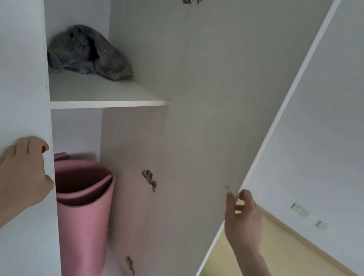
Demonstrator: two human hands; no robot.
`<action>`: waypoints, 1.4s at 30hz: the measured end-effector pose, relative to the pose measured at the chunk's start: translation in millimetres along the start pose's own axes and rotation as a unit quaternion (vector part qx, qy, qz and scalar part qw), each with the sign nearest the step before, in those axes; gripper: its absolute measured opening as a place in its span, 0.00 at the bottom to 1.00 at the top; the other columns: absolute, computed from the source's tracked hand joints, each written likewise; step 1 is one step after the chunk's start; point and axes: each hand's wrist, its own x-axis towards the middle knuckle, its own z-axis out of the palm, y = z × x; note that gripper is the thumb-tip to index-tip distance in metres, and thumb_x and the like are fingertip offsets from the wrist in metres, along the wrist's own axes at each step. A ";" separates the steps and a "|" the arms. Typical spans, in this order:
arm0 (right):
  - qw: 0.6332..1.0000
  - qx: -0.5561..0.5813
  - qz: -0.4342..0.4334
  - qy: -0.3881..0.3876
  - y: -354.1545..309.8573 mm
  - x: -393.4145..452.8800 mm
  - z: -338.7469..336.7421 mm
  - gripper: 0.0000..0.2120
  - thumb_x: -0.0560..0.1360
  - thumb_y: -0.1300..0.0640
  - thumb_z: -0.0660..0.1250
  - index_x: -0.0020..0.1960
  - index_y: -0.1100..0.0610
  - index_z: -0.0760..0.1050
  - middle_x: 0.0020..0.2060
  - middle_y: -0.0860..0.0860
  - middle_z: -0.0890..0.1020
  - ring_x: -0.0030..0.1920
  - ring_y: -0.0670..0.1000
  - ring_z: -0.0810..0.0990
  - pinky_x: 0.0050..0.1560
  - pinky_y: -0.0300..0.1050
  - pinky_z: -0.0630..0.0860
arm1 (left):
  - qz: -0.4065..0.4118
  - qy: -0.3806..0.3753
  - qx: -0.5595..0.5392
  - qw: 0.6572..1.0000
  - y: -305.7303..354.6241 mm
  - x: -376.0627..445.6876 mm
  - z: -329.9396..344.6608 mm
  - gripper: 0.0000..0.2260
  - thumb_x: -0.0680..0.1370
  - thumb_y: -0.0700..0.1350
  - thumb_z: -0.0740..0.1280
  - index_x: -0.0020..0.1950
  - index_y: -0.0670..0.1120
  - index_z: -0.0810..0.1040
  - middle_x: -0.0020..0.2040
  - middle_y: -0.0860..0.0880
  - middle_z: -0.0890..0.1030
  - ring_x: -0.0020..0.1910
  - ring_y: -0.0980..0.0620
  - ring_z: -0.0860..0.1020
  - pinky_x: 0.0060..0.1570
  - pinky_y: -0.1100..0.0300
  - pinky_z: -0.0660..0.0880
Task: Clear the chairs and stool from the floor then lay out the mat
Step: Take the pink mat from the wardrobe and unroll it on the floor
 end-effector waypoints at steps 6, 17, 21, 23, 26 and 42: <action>0.998 0.005 0.060 -0.025 16.9 19.9 10.4 0.24 0.78 0.52 0.67 0.72 0.50 0.65 0.64 0.49 0.77 0.61 0.55 0.78 0.56 0.53 0.78 | -0.010 -0.002 0.008 1.000 -2.8 1.5 -0.9 0.33 0.55 0.30 0.75 0.57 0.42 0.70 0.53 0.39 0.73 0.50 0.32 0.72 0.46 0.39 0.73; 0.976 0.089 -0.097 -0.173 -35.3 -57.4 71.8 0.38 0.74 0.65 0.71 0.78 0.44 0.61 0.75 0.37 0.61 0.70 0.43 0.70 0.67 0.51 0.75 | -0.017 0.000 0.029 0.999 1.1 0.9 -5.5 0.31 0.56 0.33 0.74 0.57 0.45 0.70 0.54 0.45 0.74 0.52 0.41 0.74 0.49 0.48 0.75; 0.928 0.127 -0.199 -0.289 -72.8 -84.6 105.3 0.33 0.72 0.62 0.68 0.72 0.37 0.68 0.71 0.32 0.66 0.71 0.36 0.69 0.68 0.42 0.73 | -0.016 0.002 0.027 1.000 -1.0 0.1 -3.3 0.31 0.57 0.33 0.72 0.58 0.46 0.71 0.54 0.47 0.75 0.52 0.42 0.74 0.51 0.50 0.75; 0.901 0.131 -0.241 -0.336 -92.0 -97.3 115.1 0.29 0.73 0.59 0.66 0.71 0.39 0.70 0.70 0.31 0.67 0.70 0.35 0.69 0.68 0.32 0.68 | -0.015 0.002 0.027 1.000 -0.4 -0.1 -3.4 0.31 0.57 0.33 0.71 0.58 0.46 0.70 0.54 0.47 0.74 0.52 0.43 0.74 0.51 0.51 0.75; 0.869 0.117 -0.275 -0.395 -105.9 -110.1 131.5 0.28 0.75 0.56 0.65 0.73 0.40 0.68 0.71 0.29 0.64 0.70 0.31 0.66 0.68 0.27 0.63 | -0.020 -0.001 0.022 1.000 -0.3 -1.9 -4.0 0.31 0.58 0.33 0.71 0.58 0.46 0.70 0.55 0.47 0.74 0.53 0.43 0.74 0.52 0.51 0.74; 0.786 -0.056 -0.247 -0.564 -66.8 -55.6 295.8 0.33 0.76 0.52 0.66 0.79 0.46 0.58 0.75 0.45 0.60 0.75 0.49 0.63 0.74 0.43 0.63 | 0.006 -0.069 -0.024 0.997 2.2 -21.3 11.0 0.45 0.67 0.36 0.67 0.80 0.58 0.56 0.45 0.56 0.71 0.40 0.51 0.72 0.43 0.61 0.69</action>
